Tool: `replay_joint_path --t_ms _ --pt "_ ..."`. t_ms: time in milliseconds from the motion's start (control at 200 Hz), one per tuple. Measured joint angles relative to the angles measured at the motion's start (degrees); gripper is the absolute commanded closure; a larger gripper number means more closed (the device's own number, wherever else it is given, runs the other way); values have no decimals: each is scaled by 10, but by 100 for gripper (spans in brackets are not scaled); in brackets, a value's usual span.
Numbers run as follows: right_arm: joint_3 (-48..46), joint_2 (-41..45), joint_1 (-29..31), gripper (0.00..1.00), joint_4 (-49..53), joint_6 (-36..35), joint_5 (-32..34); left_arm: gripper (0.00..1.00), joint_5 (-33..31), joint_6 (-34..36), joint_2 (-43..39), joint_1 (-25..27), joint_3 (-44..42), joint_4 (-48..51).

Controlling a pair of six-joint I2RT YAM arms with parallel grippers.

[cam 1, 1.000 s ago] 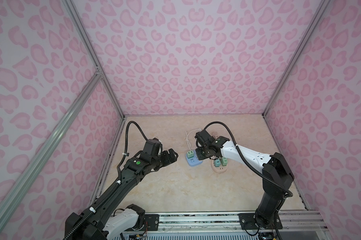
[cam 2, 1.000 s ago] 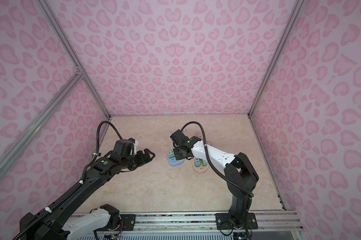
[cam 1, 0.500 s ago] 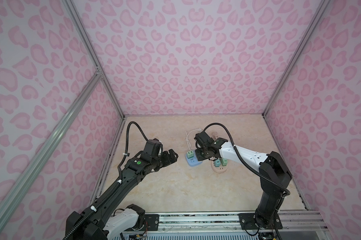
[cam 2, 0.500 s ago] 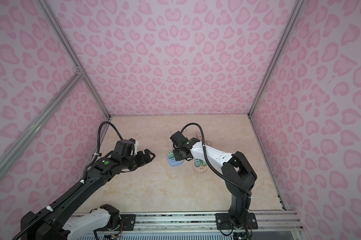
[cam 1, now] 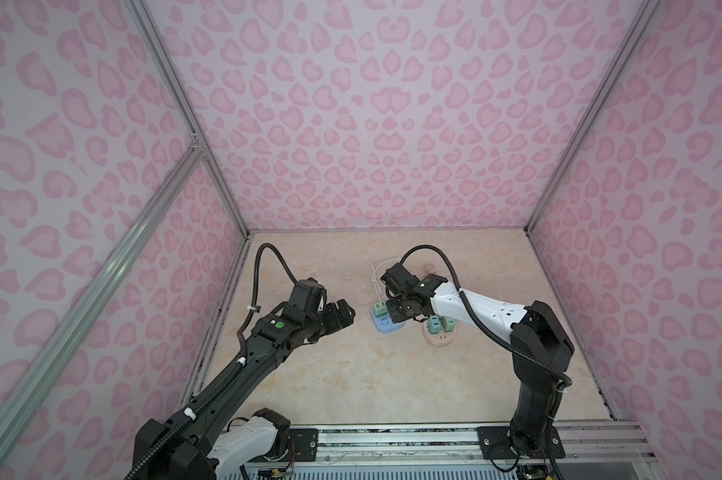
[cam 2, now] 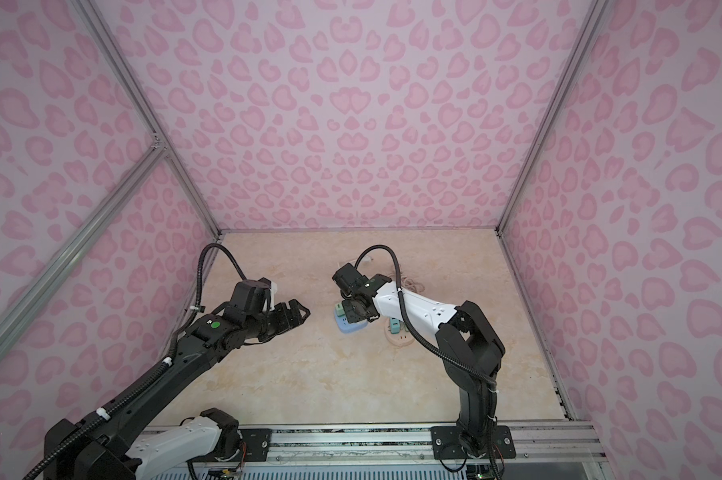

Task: Insert the plug
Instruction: 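Lower the white adapter into the blue strip socket beside the mint adapter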

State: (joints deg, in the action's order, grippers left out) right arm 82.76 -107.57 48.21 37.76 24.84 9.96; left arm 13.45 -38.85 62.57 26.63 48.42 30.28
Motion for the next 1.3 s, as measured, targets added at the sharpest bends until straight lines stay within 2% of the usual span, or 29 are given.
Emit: replay_joint_path --t_ms 195,610,805,1015,1150,1300 --pt "39 -36 -1 100 34 1 -2 7 -1 0 0 0 -3 -1" --pt "40 -51 -1 100 41 32 -8 5 -1 1 3 0 -8 -2" --pt "43 -43 9 100 43 73 3 5 -1 1 5 0 -8 -2" --pt "56 -42 37 100 91 120 3 5 6 1 8 0 -8 -2" --pt "58 -42 54 79 105 142 1 5 11 3 8 0 -8 -2" --pt "59 -41 67 70 111 165 1 4 14 5 7 0 -10 -2"
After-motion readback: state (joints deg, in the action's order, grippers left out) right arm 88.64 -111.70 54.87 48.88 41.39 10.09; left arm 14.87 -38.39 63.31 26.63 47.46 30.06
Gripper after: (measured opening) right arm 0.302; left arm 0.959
